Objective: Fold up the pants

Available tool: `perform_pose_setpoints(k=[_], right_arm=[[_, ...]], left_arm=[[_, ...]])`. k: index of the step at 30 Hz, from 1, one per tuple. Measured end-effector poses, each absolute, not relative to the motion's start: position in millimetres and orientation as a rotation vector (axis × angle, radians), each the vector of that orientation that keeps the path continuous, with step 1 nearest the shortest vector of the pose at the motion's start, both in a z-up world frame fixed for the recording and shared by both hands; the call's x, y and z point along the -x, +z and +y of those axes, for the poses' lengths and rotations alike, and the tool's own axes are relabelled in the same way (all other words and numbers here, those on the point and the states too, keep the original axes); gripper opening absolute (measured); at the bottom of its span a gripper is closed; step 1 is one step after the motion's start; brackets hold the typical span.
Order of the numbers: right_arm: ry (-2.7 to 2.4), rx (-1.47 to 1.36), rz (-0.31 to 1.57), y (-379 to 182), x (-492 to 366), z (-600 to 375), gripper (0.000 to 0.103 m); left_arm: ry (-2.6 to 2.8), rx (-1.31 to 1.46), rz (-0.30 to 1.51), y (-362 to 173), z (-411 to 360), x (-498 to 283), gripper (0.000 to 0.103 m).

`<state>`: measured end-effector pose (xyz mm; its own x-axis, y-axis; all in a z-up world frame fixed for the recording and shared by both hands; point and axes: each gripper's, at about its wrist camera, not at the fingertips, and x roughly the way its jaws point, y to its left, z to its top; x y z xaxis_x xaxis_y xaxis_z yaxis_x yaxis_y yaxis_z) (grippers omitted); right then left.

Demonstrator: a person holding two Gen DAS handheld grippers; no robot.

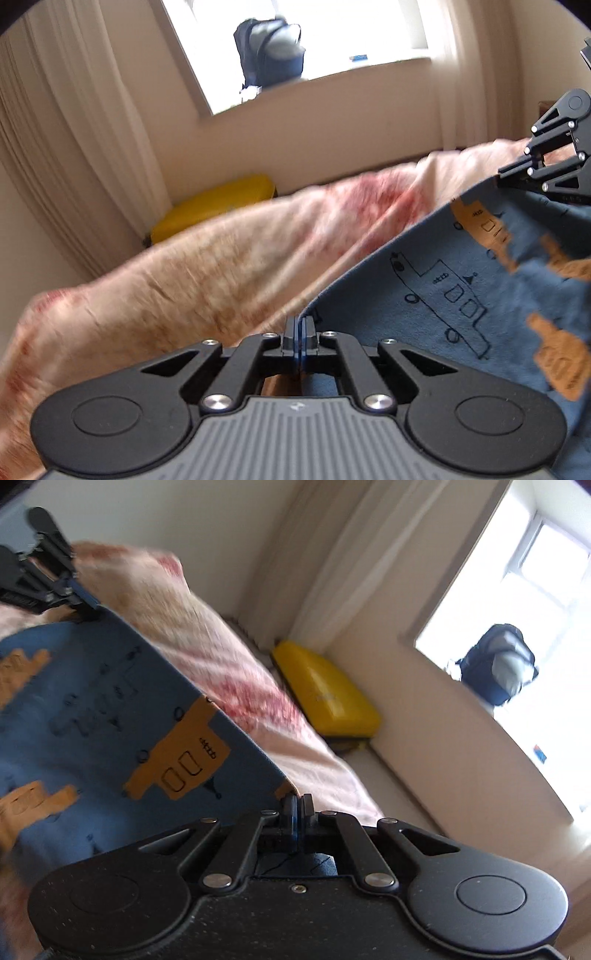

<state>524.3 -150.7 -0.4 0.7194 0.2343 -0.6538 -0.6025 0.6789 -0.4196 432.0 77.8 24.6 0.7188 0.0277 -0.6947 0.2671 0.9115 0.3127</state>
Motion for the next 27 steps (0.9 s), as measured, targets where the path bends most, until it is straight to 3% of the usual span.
perform_pose_setpoints(k=[4,8,13,14,15,16,17,18,19,21,27], right_arm=[[0.488,0.688,0.657,-28,-541,-141,0.000],[0.482,0.667,0.618,-17,-539,-142,0.000],[0.479,0.656,0.644,-25,-547,-141,0.000],[0.480,0.655,0.649,-27,-547,-140,0.001],[0.481,0.655,0.648,-28,-543,-142,0.002],[0.489,0.649,0.645,-26,-542,-143,0.006],[0.497,0.640,0.641,-23,-542,-145,0.010],[0.506,0.631,0.635,-20,-543,-146,0.023],[0.525,0.618,0.620,-14,-542,-148,0.038],[0.563,0.591,0.592,-6,-537,-154,0.053],[0.649,0.569,0.634,-5,-544,-146,0.068]], left_arm=[[-0.139,-0.408,0.790,1,81,-437,0.001],[-0.152,-0.352,0.718,17,89,-426,0.001],[-0.220,-0.288,0.772,10,103,-436,0.002],[-0.240,-0.237,0.772,14,110,-436,0.006],[-0.270,-0.185,0.772,18,120,-437,0.016],[-0.291,-0.144,0.763,24,130,-434,0.028],[-0.300,-0.113,0.753,30,141,-431,0.056],[-0.304,-0.092,0.739,35,152,-429,0.067],[-0.307,-0.076,0.721,39,162,-426,0.067],[-0.342,-0.040,0.738,42,178,-429,0.067],[-0.438,-0.016,0.844,23,193,-424,0.067]])
